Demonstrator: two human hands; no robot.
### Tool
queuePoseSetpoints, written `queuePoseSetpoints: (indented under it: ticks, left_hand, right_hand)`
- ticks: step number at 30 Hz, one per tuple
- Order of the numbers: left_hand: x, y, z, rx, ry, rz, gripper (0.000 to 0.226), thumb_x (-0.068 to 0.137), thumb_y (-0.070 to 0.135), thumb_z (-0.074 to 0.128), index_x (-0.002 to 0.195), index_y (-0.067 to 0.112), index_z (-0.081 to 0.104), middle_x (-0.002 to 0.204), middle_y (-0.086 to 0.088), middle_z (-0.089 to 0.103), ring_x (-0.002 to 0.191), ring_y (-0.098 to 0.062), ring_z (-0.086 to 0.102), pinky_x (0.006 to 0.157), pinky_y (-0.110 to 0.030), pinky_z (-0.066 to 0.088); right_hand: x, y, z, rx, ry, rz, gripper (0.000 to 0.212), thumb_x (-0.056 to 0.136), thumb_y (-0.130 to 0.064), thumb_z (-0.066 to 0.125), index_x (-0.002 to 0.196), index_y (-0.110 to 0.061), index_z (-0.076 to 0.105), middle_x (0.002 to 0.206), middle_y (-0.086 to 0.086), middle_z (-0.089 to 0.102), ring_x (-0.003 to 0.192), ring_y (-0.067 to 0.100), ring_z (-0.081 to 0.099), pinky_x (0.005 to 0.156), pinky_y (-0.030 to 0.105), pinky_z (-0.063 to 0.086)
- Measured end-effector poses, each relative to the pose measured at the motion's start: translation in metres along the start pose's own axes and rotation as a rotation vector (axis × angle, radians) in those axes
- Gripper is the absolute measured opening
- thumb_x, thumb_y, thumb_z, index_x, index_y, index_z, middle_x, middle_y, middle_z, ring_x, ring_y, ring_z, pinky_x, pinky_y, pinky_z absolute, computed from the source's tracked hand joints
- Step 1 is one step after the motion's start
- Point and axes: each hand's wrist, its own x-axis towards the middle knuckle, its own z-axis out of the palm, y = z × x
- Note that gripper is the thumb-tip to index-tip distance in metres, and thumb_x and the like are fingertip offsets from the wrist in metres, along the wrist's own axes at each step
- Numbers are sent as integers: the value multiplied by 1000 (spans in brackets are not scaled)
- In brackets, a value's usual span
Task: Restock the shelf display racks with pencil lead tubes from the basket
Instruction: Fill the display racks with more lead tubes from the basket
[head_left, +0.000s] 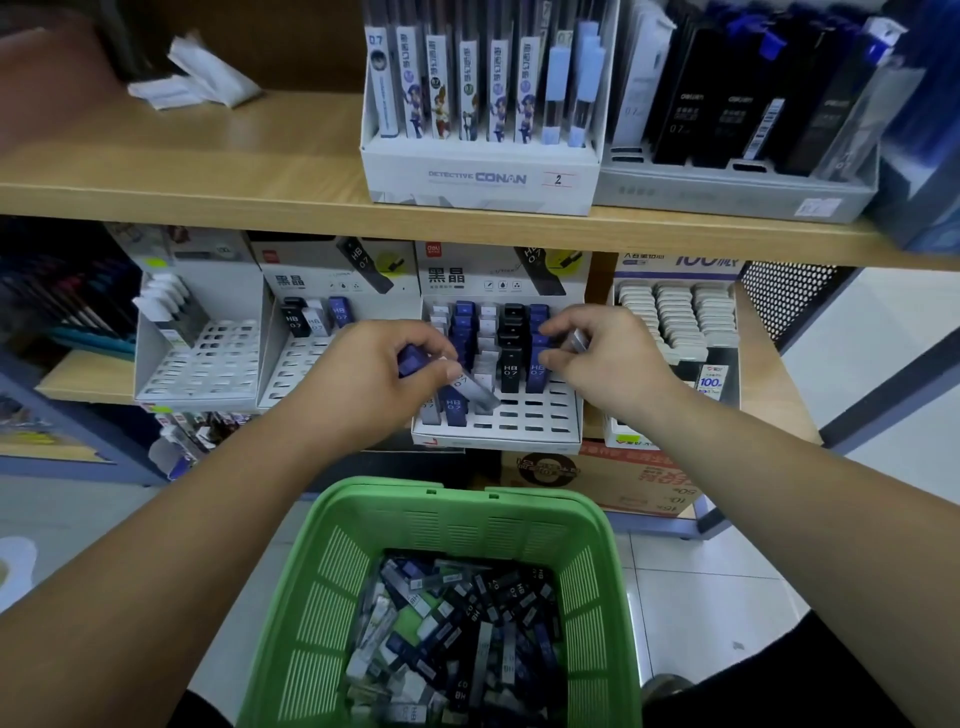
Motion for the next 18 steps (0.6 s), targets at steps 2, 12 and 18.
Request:
queuePoseSetpoints:
  ticks: [2, 12, 18]
  left_hand:
    - [3, -2, 2, 64, -36, 44, 3, 96, 33, 71, 95, 34, 74, 98, 5, 73, 89, -16, 68, 84, -40, 58]
    - [15, 5, 25, 344, -130, 206, 20, 101, 23, 65, 118, 17, 72, 103, 0, 53, 92, -18, 53, 79, -28, 41]
    - [16, 7, 24, 378, -152, 196, 19, 101, 25, 64, 118, 21, 72, 102, 1, 55, 85, -14, 50, 74, -25, 36]
  right_hand:
    - [-3, -10, -4, 134, -10, 47, 11, 97, -11, 69, 107, -15, 69, 84, -9, 57, 65, 6, 54, 47, 10, 42]
    - [-32, -32, -25, 709, -348, 436, 36, 105, -44, 52, 111, -9, 61, 58, 1, 37, 47, 17, 46, 50, 35, 56]
    - [-33, -28, -31, 842, -382, 555, 41, 106, -52, 40, 105, -15, 58, 61, 0, 37, 48, 16, 28, 44, 24, 23]
